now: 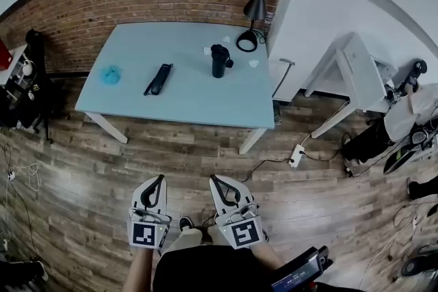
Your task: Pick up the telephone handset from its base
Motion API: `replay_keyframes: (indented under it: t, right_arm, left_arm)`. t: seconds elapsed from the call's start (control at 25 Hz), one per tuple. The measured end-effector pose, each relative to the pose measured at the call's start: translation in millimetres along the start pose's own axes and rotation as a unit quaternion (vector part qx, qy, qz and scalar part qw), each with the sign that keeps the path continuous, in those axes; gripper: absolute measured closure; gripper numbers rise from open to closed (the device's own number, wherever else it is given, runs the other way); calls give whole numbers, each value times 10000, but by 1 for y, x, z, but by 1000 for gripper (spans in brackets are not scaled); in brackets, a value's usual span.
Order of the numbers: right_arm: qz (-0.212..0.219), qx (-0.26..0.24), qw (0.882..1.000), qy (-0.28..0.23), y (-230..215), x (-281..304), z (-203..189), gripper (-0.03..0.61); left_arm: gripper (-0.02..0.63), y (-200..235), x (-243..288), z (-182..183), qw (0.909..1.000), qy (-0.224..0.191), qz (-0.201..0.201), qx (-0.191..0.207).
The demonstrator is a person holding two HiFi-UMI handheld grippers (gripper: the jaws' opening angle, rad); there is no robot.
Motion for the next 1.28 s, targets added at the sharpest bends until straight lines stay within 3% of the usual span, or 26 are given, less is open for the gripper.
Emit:
replay_keyframes:
  t: [0.48,0.72,1.0,1.16,1.28]
  right_arm:
    - [243,98,9997,13,-29,20,-23,571]
    - [84,12,9998,205,-35,60,-25,571]
    - [-229,-239,9989,323,-41,125,-9,571]
    - [-233,-311,9985,379,-30,154,-2,571]
    - [-176,-378,9980,484,-26,164,-6,571]
  left_arm:
    - [586,1,24,-9,9988,83,406,-251]
    - [586,39,55,-19,9990,170,260,-327]
    - [586,96,91,-6,9989,190,-104,-428]
    - [586,120,101,-2,9986,132,-321,-402]
    - [586,130,109,-7,9975,341,-344,-517]
Point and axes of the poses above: the fingertips, and each gripper's own axes: x forward along the fingers, y to its left, z out of its top, the point moved 5 cm from there along -x, backward along the fingers, and after that the axes turned 12 degrees about -x, right-handed, at the moved point
